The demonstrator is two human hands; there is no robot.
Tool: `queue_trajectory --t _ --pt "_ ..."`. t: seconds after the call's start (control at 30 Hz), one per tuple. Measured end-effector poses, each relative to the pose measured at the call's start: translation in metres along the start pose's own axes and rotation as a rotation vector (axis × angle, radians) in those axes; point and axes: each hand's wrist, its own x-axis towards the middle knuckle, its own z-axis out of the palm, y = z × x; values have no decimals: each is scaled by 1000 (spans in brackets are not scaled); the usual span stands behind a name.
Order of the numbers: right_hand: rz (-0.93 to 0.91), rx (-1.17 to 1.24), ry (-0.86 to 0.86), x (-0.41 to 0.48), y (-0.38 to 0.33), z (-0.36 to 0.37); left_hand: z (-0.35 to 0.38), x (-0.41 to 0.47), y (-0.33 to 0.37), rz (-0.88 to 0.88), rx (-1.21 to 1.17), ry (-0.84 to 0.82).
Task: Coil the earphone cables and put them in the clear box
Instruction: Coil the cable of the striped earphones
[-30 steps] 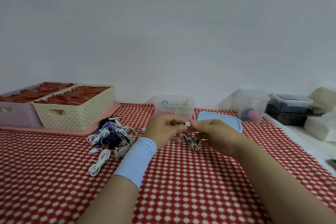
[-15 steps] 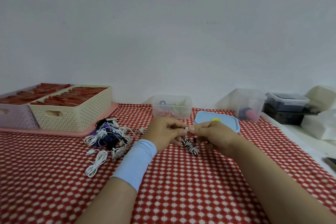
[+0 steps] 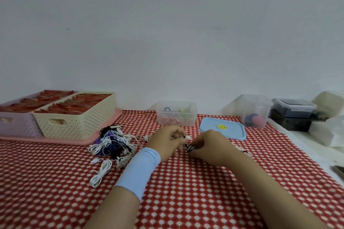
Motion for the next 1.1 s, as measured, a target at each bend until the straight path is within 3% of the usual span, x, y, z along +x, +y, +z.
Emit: queue_trajectory --t 0.2,0.43,0.53,0.67,0.87,1.0,1.1 --pt "-8 91 173 40 -6 -31 -30 42 16 7 2 87" --pt "-19 54 298 122 -10 -48 -53 119 14 -17 275 145" --pt "-17 5 278 151 -6 -40 -54 143 2 -45 390 69" --pt "25 -264 191 174 1 -25 -53 161 -18 -93 570 -25" --pt "36 -343 74 178 1 -29 -60 159 -21 0 557 -34" --pt "-73 -295 184 160 -19 -39 -71 136 -15 90 595 87" --pt "-184 -145 168 138 -44 -38 -80 111 -9 39 595 100"
